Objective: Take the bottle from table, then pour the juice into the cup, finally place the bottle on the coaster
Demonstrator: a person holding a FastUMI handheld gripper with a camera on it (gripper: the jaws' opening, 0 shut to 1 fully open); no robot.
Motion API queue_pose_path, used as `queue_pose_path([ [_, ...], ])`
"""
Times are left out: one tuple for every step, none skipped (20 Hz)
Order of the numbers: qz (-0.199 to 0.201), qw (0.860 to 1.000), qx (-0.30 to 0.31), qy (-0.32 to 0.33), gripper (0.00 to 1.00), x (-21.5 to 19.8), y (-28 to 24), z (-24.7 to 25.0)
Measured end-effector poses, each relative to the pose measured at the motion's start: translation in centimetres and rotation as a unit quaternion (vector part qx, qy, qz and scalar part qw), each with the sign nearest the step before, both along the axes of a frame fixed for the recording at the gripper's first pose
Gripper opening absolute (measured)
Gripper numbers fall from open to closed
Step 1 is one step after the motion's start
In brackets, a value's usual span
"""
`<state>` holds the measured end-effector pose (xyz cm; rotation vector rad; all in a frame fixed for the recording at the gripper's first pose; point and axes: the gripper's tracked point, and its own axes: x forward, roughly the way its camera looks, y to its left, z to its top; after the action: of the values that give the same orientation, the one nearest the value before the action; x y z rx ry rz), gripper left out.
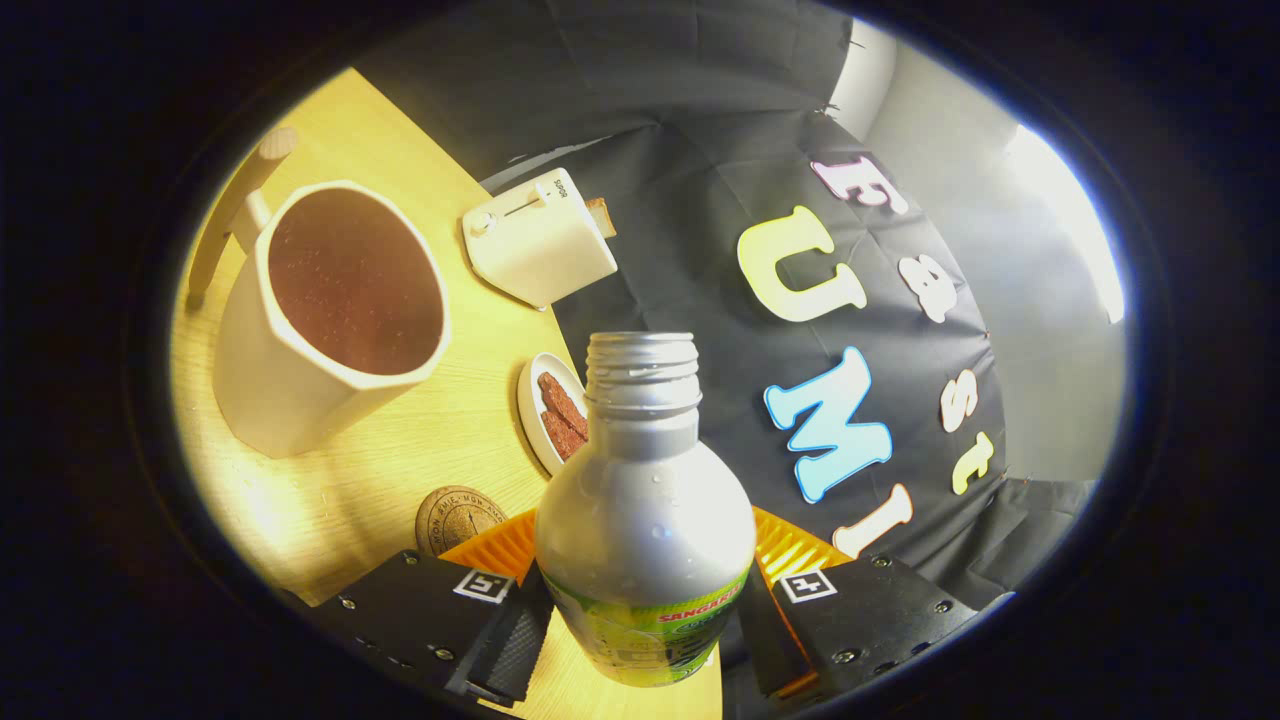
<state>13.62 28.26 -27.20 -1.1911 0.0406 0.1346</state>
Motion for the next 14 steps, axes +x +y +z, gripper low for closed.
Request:
queue_pose_path([
  [0.002,1.000,-0.006,-0.001,0.81,-0.1,0.1,0.0],
  [0.003,1.000,-0.012,-0.001,0.81,0.0,0.1,-0.1],
  [0.004,1.000,-0.017,0.000,0.81,0.0,0.2,-0.3],
  [0.005,1.000,-0.025,-0.001,0.81,0.1,0.4,-0.1],
  [0.006,0.999,-0.034,-0.005,0.81,0.1,0.3,0.1],
  [0.008,0.999,-0.046,-0.010,0.81,0.1,0.4,0.4],
  [0.011,0.998,-0.056,-0.015,0.81,0.1,0.6,0.6],
  [0.014,0.998,-0.066,-0.019,0.81,0.2,0.7,0.7],
  [0.017,0.997,-0.076,-0.023,0.81,0.2,0.8,0.8],
  [0.021,0.996,-0.085,-0.026,0.81,0.2,0.9,0.6],
  [0.024,0.995,-0.095,-0.030,0.81,0.0,0.9,0.7],
  [0.028,0.993,-0.105,-0.035,0.81,0.1,1.0,0.9],
  [0.032,0.992,-0.116,-0.041,0.81,-0.2,1.2,0.9],
  [0.036,0.990,-0.127,-0.047,0.81,-0.5,1.5,1.0],
])
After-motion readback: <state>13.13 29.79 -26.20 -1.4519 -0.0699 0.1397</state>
